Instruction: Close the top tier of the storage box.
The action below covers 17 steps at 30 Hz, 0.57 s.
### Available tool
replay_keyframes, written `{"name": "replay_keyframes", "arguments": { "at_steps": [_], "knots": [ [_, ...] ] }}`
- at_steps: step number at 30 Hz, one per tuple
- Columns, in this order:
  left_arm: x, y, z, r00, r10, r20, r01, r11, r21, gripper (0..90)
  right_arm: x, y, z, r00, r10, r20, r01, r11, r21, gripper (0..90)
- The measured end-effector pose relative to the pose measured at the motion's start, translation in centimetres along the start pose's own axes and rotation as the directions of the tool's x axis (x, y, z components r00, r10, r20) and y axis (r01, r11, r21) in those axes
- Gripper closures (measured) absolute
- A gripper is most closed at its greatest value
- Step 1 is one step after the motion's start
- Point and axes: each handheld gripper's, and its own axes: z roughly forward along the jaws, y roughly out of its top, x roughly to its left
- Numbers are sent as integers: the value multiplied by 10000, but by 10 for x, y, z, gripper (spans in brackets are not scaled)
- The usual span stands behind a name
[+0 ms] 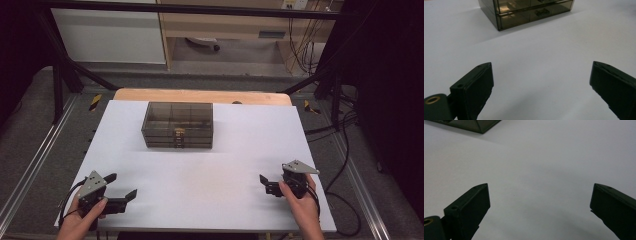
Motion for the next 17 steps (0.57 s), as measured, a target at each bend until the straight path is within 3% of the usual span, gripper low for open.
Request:
{"name": "replay_keyframes", "arguments": {
  "at_steps": [7, 11, 14, 17],
  "knots": [
    [3, 4, 2, 9990, -319, -311, 319, 9995, 7, 51, 19, 2, 9, 9986, -403, -331, 408, 9991, 151, 35],
    [6, 6, 4, 9978, -197, -638, 200, 9998, 37, 52, 29, 5, 15, 9964, -708, -460, 717, 9973, 183, 34],
    [12, 9, 10, 9966, -337, -747, 343, 9994, 70, 51, 32, 7, 19, 9965, -805, -245, 807, 9967, 82, 34],
    [19, 13, 17, 9945, -515, -911, 534, 9984, 188, 56, 31, 9, 22, 9968, -745, 306, 743, 9972, 66, 36]
  ]
}}
